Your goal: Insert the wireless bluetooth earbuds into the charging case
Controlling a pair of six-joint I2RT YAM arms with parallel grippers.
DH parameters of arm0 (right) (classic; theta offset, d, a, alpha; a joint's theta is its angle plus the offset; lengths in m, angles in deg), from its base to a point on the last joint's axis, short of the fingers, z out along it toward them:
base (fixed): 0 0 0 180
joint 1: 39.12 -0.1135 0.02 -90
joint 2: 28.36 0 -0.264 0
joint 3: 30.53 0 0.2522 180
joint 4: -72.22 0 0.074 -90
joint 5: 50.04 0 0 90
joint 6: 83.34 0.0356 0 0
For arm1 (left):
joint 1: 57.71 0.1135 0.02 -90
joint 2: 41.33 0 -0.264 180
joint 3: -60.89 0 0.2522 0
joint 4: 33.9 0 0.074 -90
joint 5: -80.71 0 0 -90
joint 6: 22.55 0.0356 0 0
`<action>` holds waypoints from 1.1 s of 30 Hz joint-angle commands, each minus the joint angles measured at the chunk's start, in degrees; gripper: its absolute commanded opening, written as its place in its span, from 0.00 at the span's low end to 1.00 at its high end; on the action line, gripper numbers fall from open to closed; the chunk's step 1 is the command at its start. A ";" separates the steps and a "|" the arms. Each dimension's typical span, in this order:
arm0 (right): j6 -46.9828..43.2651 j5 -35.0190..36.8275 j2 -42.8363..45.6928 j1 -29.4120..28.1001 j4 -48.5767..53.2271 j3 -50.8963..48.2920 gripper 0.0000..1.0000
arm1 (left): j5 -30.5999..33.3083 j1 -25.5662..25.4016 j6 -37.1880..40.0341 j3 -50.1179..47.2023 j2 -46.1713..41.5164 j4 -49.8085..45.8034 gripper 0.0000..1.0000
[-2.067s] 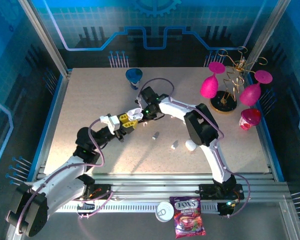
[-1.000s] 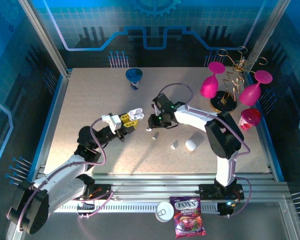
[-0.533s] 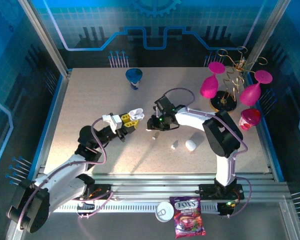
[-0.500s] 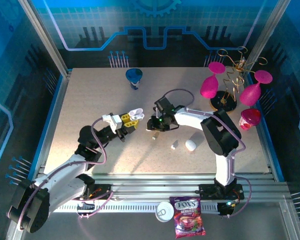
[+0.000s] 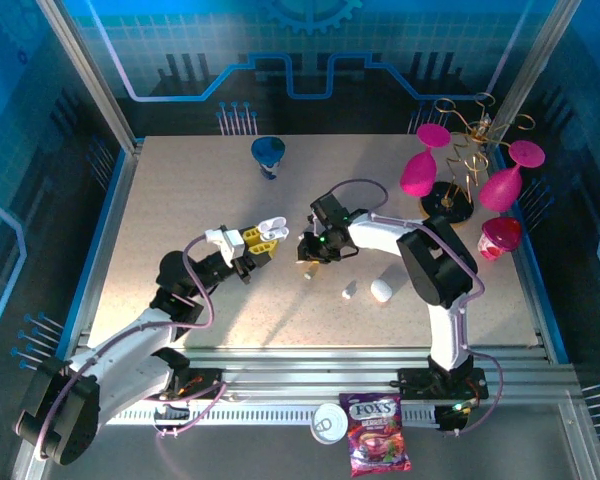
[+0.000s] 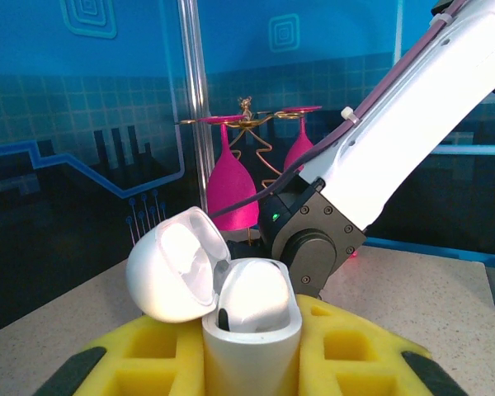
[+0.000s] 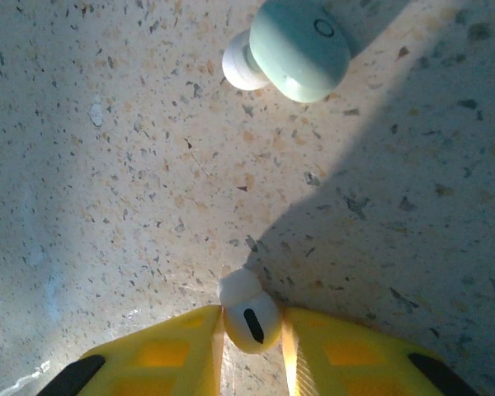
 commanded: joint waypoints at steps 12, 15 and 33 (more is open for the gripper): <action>-10.89 0.50 4.10 0.06 -4.26 -2.48 0.22 | -0.82 0.13 -0.75 0.45 0.40 2.18 0.00; -15.72 1.99 7.61 0.05 -6.25 -5.55 0.22 | -0.48 0.11 -1.18 0.35 0.53 1.75 0.00; -35.67 10.33 33.61 0.77 -10.15 -20.23 0.23 | 0.59 0.22 -2.31 2.53 5.58 -3.60 0.00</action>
